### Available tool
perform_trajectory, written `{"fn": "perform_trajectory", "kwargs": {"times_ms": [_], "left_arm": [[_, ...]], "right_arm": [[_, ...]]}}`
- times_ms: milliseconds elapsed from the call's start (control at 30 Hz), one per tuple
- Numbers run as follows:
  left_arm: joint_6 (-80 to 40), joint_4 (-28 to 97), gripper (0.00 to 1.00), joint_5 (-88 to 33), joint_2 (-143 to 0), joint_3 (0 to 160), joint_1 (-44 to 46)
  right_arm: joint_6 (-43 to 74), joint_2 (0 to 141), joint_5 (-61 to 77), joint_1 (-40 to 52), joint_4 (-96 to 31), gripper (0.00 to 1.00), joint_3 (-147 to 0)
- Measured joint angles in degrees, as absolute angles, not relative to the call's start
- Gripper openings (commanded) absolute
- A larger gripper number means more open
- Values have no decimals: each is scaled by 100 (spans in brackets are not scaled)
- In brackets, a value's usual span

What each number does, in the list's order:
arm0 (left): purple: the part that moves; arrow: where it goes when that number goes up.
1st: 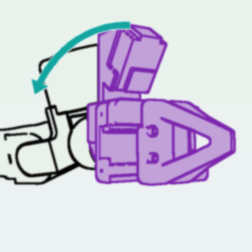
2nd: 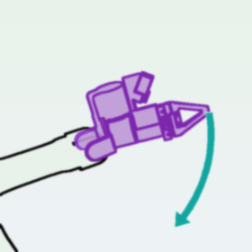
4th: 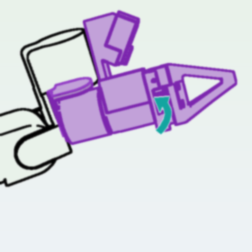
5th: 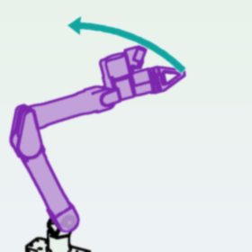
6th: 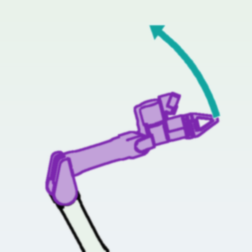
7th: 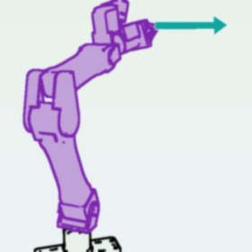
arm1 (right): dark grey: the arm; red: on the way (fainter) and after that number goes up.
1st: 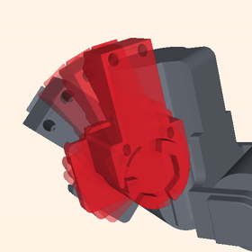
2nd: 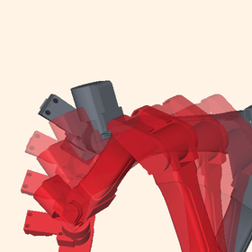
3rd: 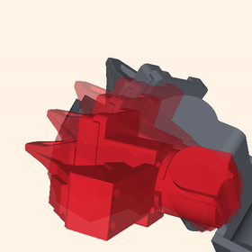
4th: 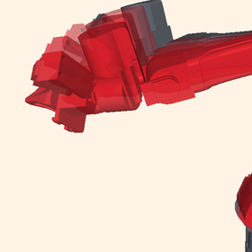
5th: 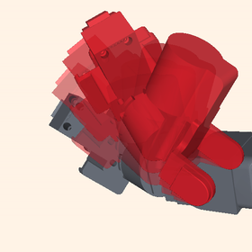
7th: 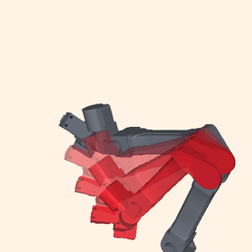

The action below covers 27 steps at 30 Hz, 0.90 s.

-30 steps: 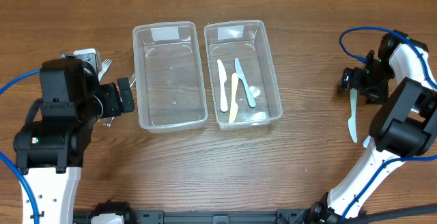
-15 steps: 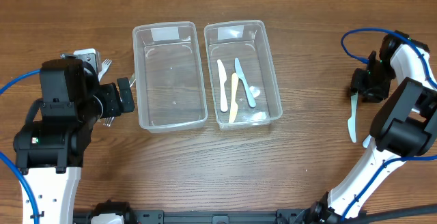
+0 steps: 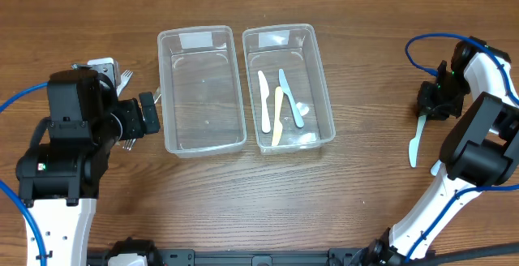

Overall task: Pack container
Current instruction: 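Carry the light-blue knife into the right container and release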

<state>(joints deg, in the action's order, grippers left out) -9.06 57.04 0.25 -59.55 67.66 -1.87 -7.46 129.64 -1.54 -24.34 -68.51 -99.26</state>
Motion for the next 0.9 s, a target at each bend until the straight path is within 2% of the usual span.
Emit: {"fn": "perform_trajectory", "kwargs": {"times_ms": [300, 433, 533, 600, 700, 900], "left_arm": [[-906, 5704, 100, 25, -5955, 6766, -187], [-906, 5704, 100, 25, -5955, 6766, -187], [-906, 5704, 100, 25, -5955, 6766, -187], [-906, 5717, 100, 25, -5955, 6764, -187], [-906, 5795, 100, 25, -5955, 6766, -187], [-906, 5916, 100, 25, -5955, 6766, -187]], "right_arm": [[-368, 12895, 224, -2080, -7203, 10, -10353], [-191, 11640, 283, -982, -7446, 10, -10899], [89, 10353, 322, 480, -7437, 10, -11380], [314, 10042, 370, 1249, -7456, 10, -11474], [755, 10318, 421, 2222, -7323, 10, -11415], [1090, 11688, 401, 2613, -6982, 10, -11190]]}}
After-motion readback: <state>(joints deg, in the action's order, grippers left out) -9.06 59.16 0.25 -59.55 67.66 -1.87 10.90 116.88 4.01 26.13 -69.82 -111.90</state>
